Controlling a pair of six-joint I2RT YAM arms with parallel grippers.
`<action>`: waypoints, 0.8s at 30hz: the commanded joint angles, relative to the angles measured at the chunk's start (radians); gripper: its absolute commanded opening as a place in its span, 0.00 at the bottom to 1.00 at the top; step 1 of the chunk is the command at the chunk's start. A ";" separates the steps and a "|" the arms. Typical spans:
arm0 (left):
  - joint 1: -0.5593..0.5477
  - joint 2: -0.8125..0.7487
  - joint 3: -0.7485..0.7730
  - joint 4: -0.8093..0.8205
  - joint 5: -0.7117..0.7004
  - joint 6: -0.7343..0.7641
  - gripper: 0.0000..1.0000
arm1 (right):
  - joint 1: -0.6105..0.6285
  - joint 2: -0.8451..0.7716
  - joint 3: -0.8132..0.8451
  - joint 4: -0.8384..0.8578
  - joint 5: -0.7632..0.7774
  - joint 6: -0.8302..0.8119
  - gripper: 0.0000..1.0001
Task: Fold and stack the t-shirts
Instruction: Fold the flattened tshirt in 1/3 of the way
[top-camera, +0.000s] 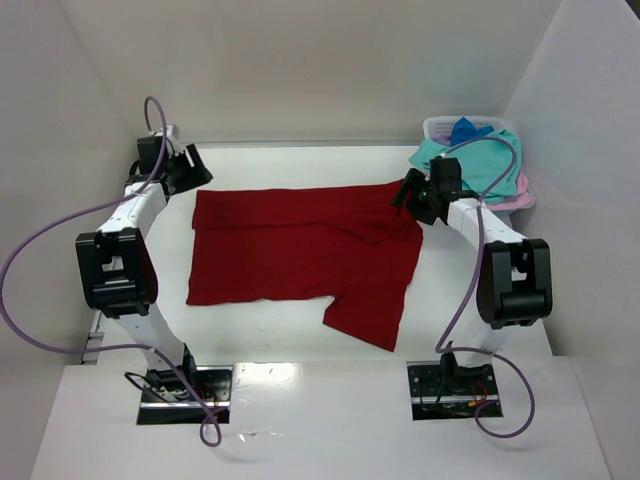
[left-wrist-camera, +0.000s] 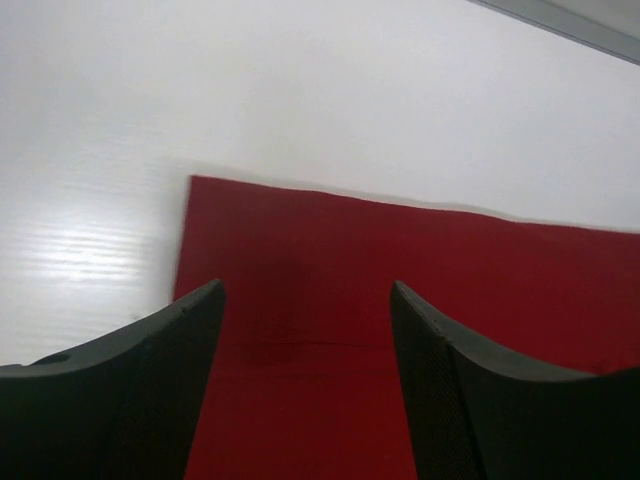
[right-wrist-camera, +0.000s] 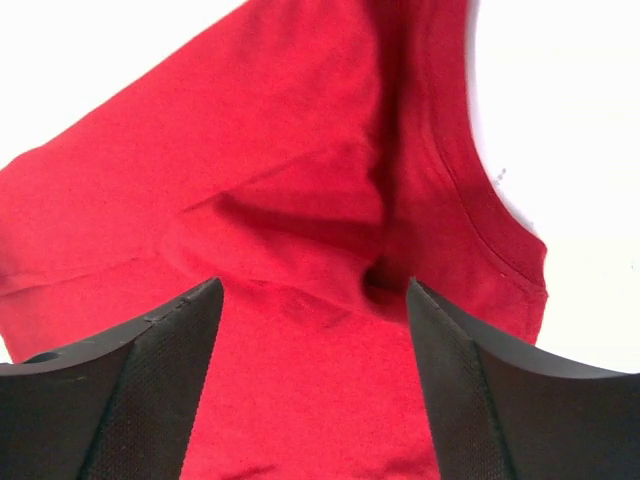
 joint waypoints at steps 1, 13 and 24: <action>-0.064 -0.012 0.069 0.063 0.125 0.012 0.75 | -0.003 -0.082 0.054 -0.010 -0.025 -0.026 0.81; -0.345 0.007 0.036 0.102 0.211 0.009 0.75 | 0.031 -0.183 -0.116 0.059 -0.093 -0.046 0.79; -0.525 0.090 0.045 0.137 0.273 -0.033 0.75 | 0.074 -0.047 -0.116 0.090 0.002 -0.046 0.77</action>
